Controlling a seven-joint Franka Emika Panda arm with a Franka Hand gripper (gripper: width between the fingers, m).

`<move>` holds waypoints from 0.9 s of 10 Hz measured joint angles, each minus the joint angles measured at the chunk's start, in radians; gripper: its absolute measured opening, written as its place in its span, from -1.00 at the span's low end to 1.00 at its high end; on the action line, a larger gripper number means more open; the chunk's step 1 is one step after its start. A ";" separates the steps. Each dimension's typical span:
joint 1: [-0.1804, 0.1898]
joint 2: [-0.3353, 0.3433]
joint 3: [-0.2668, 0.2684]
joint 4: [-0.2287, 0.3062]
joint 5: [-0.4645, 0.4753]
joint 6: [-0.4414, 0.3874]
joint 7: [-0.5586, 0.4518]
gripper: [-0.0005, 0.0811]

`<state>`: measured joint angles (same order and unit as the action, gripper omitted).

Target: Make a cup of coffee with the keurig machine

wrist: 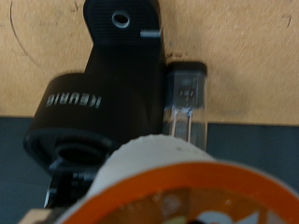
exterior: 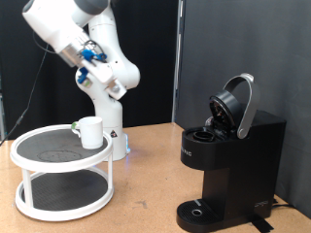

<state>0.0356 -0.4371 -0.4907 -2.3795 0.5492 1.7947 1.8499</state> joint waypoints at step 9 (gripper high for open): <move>0.072 0.067 0.071 0.080 0.211 0.042 0.047 -0.22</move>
<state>0.1073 -0.3706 -0.4201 -2.2992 0.7599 1.8369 1.8972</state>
